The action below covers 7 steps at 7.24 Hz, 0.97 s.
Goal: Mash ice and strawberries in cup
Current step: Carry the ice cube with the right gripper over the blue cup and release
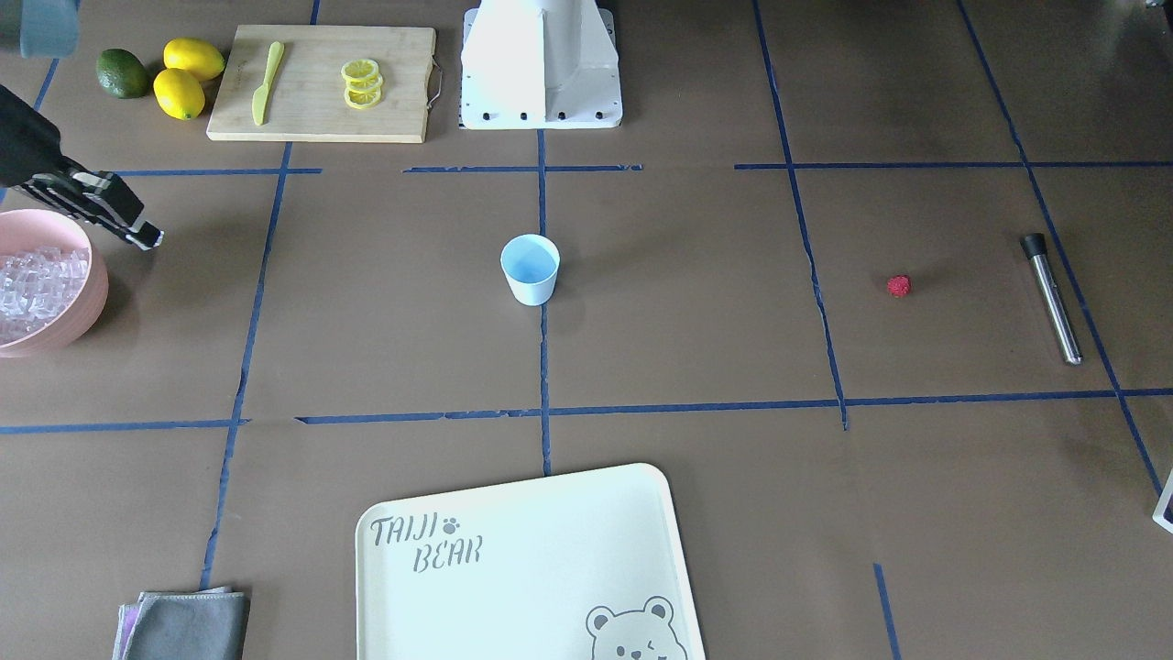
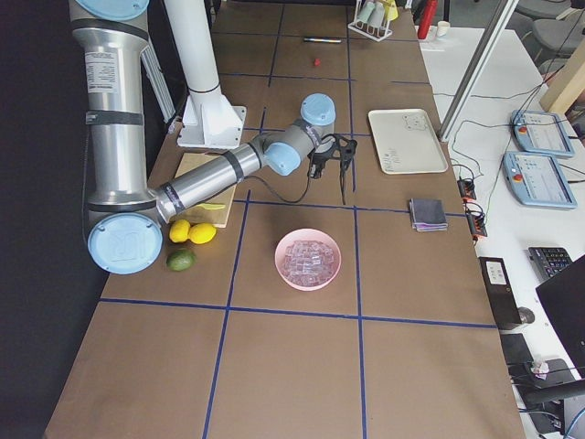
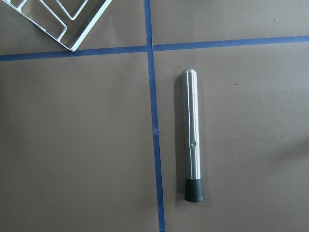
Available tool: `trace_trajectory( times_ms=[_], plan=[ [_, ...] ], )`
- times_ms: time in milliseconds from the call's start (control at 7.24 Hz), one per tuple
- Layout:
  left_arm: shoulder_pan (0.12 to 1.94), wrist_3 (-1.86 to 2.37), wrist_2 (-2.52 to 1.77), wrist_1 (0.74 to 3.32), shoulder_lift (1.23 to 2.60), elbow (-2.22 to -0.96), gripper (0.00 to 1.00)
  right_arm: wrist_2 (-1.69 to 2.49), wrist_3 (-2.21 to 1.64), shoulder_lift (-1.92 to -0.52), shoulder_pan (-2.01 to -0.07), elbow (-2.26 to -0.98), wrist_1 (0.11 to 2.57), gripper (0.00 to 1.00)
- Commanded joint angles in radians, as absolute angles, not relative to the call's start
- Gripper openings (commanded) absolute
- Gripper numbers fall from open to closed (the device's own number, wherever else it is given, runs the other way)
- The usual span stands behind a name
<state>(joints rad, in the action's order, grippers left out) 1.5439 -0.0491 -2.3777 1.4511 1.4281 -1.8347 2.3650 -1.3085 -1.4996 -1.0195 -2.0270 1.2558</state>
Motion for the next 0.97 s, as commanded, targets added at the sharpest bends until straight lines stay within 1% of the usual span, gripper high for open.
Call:
trace_trajectory(
  times_ms=[0,138,276,690,828],
  plan=[
    [1.543,-0.049,-2.378,1.451,1.428,-1.835,1.00,2.314,-1.540,-1.320,-0.839,-2.016,1.259,0.00],
    [1.543,-0.049,-2.378,1.451,1.428,-1.835,1.00,2.207,-1.669,-1.195,-0.733,-1.976,1.293,0.00],
    [1.543,-0.049,-2.378,1.451,1.428,-1.835,1.00,2.112,-1.730,-1.061,-0.656,-1.909,1.361,0.00],
    [1.543,-0.049,-2.378,1.450,1.428,-1.833,1.00,1.939,-1.828,-0.860,-0.522,-1.694,1.359,0.00],
    [1.543,-0.049,-2.378,1.450,1.428,-1.835,1.00,1.921,-1.838,-0.845,-0.506,-1.666,1.358,0.00]
  ],
)
